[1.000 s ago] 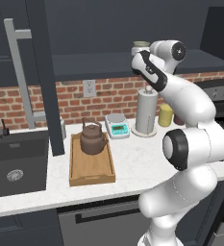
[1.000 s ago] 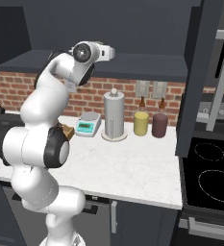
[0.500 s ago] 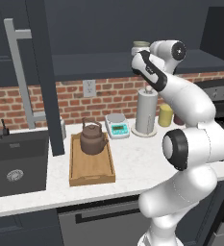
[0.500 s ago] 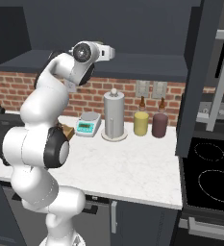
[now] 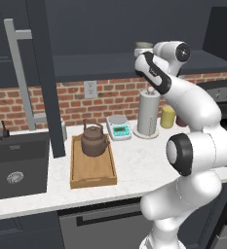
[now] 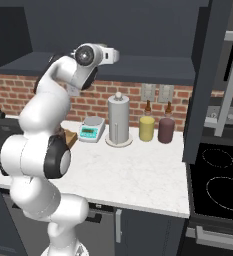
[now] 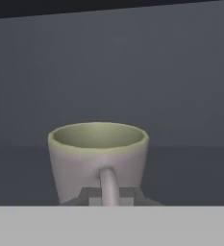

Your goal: Pick the kettle from the counter and place it on the tray. Then pick the mug from the cabinet and place it on the tray. Then close the cabinet doors.

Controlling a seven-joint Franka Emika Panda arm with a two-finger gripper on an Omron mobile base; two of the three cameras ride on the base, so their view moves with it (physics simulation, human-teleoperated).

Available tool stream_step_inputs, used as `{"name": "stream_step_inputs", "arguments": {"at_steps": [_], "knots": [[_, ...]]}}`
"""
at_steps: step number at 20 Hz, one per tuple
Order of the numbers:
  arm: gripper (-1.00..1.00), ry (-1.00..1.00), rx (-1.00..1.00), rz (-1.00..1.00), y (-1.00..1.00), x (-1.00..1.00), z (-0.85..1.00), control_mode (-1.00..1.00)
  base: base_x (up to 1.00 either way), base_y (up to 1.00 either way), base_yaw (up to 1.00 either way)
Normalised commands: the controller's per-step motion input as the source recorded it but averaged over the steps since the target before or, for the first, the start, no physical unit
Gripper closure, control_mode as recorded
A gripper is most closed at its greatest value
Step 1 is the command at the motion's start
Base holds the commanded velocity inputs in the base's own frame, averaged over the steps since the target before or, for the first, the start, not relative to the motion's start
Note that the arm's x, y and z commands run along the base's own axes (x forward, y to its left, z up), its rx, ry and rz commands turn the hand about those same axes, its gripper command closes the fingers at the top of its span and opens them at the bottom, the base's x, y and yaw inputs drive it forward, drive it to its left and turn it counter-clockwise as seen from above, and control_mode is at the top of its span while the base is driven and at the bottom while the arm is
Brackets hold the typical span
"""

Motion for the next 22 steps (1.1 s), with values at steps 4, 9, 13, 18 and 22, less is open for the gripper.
{"name": "stream_step_inputs", "arguments": {"at_steps": [4,9,13,18,22], "knots": [[1.00,0.00,0.00,0.00,0.00,-0.50,0.00,-1.00,0.00,0.00,0.00],[1.00,0.00,0.00,0.03,0.00,-0.74,0.02,-1.00,0.00,0.00,0.00],[1.00,0.00,0.00,0.08,0.00,-0.89,0.09,-1.00,0.00,0.00,0.00],[1.00,0.00,0.00,0.15,0.09,-0.92,0.18,-1.00,0.00,0.00,0.00],[1.00,0.00,0.00,0.18,0.19,-0.90,0.16,-1.00,0.00,0.00,0.00]]}}
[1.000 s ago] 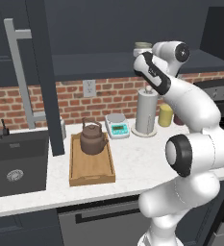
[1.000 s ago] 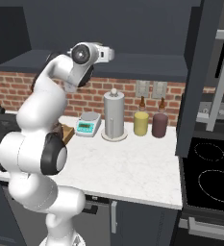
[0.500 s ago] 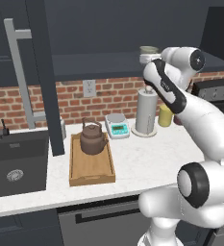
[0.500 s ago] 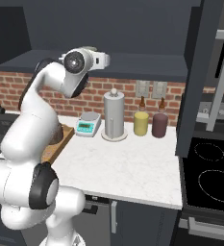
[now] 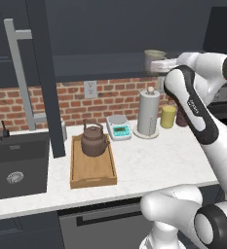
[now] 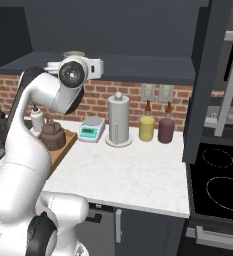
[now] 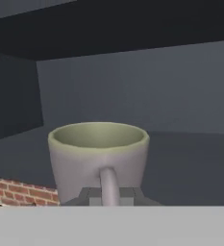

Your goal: Pick the kettle from the counter and place it on the tray. Then pick the mug from the cabinet and place it on the tray. Then close the cabinet doors.

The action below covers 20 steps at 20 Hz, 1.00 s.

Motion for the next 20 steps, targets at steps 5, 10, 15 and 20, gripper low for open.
{"name": "stream_step_inputs", "arguments": {"at_steps": [5,10,15,20], "knots": [[1.00,0.00,0.00,0.20,0.19,-0.91,0.10,-1.00,0.00,0.00,0.00],[1.00,0.00,0.00,0.22,0.13,-0.94,0.01,-1.00,0.00,0.00,0.00],[1.00,0.00,0.00,0.25,0.06,-0.89,-0.15,-1.00,0.00,0.00,0.00],[1.00,0.00,0.00,0.25,0.09,-0.80,-0.31,-1.00,0.00,0.00,0.00]]}}
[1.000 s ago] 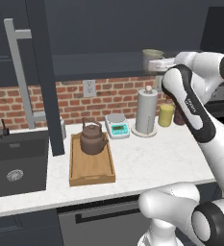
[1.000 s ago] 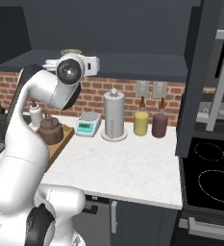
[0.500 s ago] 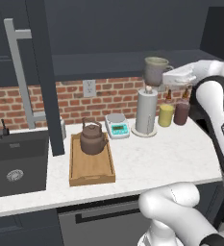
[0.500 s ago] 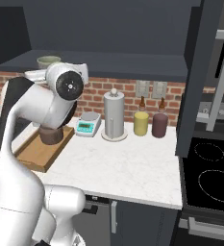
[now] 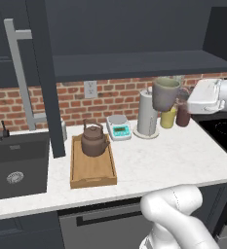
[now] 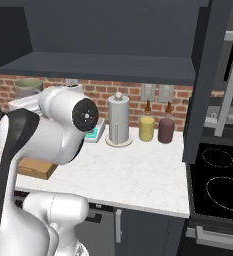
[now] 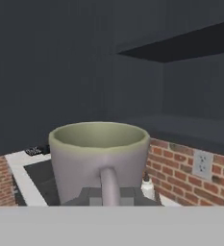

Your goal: Pick the kettle from the counter and place it on the tray. Then pick the mug from the cabinet and place it on the tray. Then close the cabinet doors.

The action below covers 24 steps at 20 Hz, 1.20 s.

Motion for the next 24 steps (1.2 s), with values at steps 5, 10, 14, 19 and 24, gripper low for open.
{"name": "stream_step_inputs", "arguments": {"at_steps": [5,10,14,19,24], "knots": [[1.00,0.00,-0.01,0.27,0.08,-0.68,-0.39,-1.00,0.00,0.00,0.00],[1.00,0.01,-0.04,0.28,0.08,-0.49,-0.47,-1.00,0.00,0.00,0.00],[1.00,0.01,-0.04,0.26,0.09,-0.21,-0.50,-1.00,0.00,0.00,0.00],[1.00,0.01,-0.05,0.21,0.10,-0.01,-0.41,-1.00,0.00,0.00,0.00],[1.00,0.00,-0.06,0.10,0.30,0.04,-0.34,-1.00,0.00,0.00,0.00]]}}
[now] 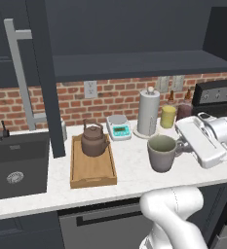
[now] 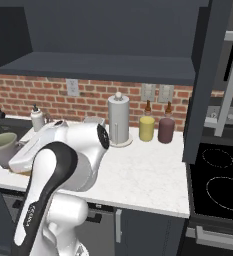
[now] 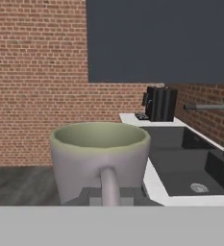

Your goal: Pick the kettle from the counter and place it on the tray. Then pick the mug from the cabinet and place it on the tray. Then close the cabinet doors.

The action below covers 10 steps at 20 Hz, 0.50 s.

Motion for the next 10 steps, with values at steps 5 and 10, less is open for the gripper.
{"name": "stream_step_inputs", "arguments": {"at_steps": [5,10], "knots": [[1.00,0.03,-0.07,0.00,0.55,0.24,-0.33,-1.00,0.00,0.00,0.00],[1.00,0.02,-0.03,0.00,0.54,0.37,-0.32,-1.00,0.00,0.00,0.00]]}}
